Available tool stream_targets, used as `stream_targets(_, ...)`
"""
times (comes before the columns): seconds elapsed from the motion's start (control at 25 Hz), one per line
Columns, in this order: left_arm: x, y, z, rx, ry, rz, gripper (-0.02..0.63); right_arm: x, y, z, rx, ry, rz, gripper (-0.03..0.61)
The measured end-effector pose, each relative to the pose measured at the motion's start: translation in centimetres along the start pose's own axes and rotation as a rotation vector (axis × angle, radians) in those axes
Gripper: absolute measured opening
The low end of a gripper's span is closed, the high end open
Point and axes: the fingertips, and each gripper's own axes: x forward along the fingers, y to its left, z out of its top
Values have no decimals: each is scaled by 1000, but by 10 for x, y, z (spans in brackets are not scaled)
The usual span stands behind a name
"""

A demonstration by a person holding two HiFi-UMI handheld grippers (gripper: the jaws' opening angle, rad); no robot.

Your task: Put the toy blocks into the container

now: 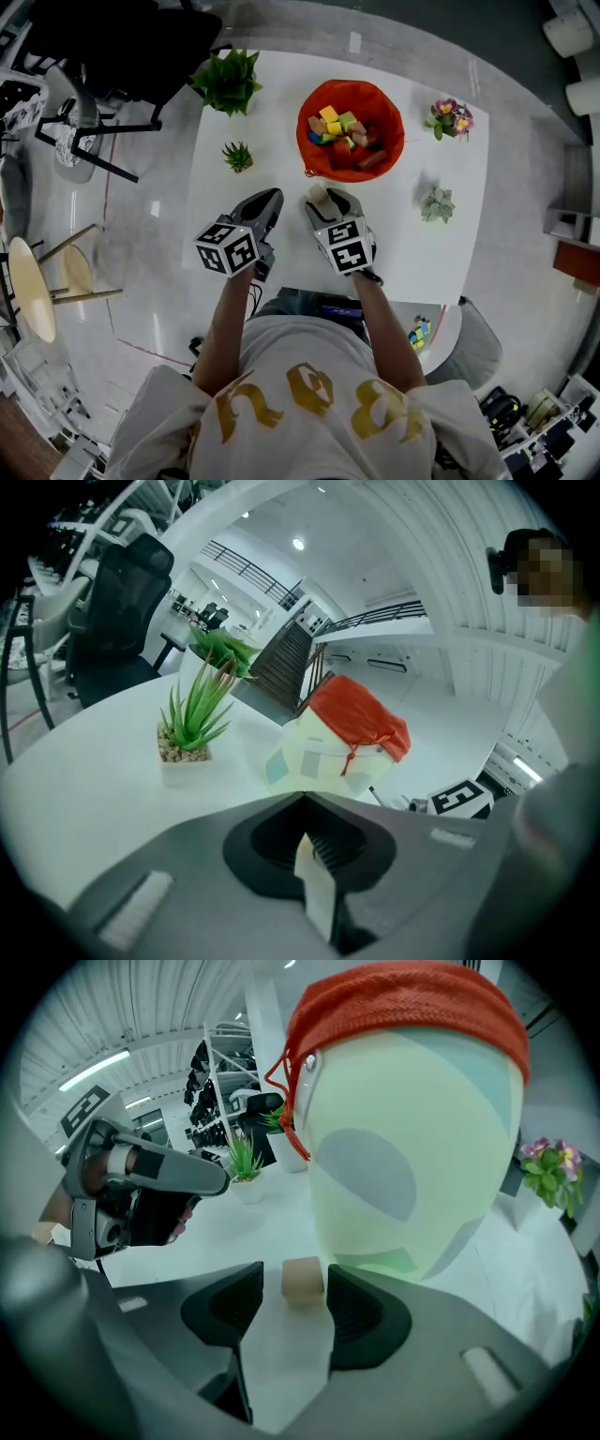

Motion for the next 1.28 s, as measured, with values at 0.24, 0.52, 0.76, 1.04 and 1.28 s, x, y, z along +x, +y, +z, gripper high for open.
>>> stream_targets(0.24, -1, 4, 2, -5, -3, 1, 1, 7, -4, -6, 9, 22, -13, 215)
stream_targets(0.52, -1, 5, 3, -4, -5, -2, 0, 7, -7, -9, 0, 15, -36, 175)
stream_targets(0.76, -2, 4, 7, -2, -8, -8, 0, 3, -4, -11, 3, 21, -32, 175)
stream_targets(1.04, -3, 4, 8, -2, -12, -13, 0, -2, -5, -7, 11, -8, -43, 175)
stream_targets(1.28, -6, 3, 13, 6, -22, -16, 0, -8, -4, -7, 48, -28, -22, 175)
